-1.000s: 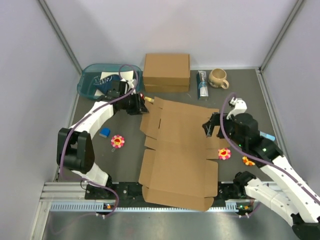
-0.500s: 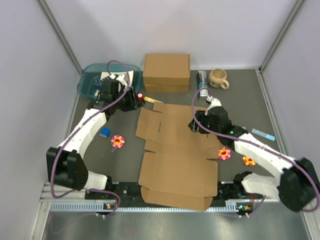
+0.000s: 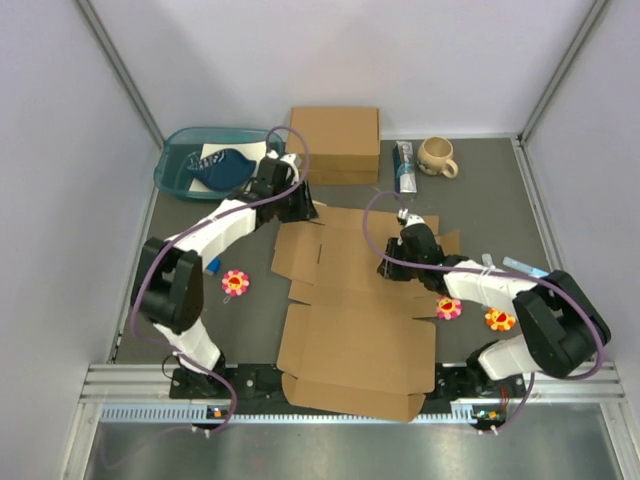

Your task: Fold the paper box

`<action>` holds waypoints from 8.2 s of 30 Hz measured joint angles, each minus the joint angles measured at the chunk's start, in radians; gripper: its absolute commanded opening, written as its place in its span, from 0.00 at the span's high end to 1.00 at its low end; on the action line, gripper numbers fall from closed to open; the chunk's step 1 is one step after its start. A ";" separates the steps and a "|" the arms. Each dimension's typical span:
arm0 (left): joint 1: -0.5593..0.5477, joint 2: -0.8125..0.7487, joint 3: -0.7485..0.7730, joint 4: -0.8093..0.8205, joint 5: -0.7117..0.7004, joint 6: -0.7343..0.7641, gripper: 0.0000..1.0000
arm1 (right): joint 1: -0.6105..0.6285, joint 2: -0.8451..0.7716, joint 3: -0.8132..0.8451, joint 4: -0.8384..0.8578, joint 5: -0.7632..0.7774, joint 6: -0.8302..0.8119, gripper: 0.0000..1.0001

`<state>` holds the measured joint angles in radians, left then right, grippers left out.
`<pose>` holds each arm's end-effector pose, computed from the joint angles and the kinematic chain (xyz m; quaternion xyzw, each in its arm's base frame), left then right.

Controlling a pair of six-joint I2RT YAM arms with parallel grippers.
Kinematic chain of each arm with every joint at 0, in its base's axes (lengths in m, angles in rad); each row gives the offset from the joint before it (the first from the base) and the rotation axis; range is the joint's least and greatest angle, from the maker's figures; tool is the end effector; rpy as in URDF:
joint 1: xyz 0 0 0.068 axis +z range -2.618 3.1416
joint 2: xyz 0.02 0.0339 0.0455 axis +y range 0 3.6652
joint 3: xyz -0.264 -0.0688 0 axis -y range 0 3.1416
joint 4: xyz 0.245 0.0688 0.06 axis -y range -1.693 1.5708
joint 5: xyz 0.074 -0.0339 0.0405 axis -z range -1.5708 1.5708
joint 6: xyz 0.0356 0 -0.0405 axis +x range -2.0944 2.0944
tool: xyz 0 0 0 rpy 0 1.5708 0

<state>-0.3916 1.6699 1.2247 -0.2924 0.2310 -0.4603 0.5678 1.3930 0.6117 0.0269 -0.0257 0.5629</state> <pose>0.3421 -0.1501 0.2518 0.0154 0.9094 -0.2621 0.3225 0.2266 0.1456 0.1684 -0.0073 0.9177 0.2226 0.3288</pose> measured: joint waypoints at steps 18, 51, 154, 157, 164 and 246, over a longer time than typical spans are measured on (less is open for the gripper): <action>-0.013 0.310 0.256 -0.032 -0.259 0.019 0.42 | 0.000 0.087 -0.024 0.092 -0.029 0.027 0.73; 0.030 0.349 0.151 0.134 -0.111 0.043 0.84 | 0.000 0.082 -0.037 0.114 -0.037 0.033 0.71; -0.461 0.040 -0.966 1.588 -0.630 0.587 1.00 | 0.013 0.485 0.581 -0.123 -0.425 -0.833 0.47; -0.461 0.040 -0.966 1.588 -0.630 0.591 1.00 | 0.014 0.519 0.581 -0.124 -0.425 -0.833 0.50; -0.462 0.036 -0.966 1.587 -0.633 0.595 1.00 | 0.020 0.546 0.581 -0.124 -0.425 -0.832 0.77; -0.289 -0.550 -0.856 0.571 -0.082 0.024 0.99 | 0.264 0.058 0.176 -0.084 0.360 -0.814 1.00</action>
<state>-0.6804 1.1198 0.3691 0.2790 0.1490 -0.4358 0.8314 1.4509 0.7879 -0.0566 0.3340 -0.2512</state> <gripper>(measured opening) 0.012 0.009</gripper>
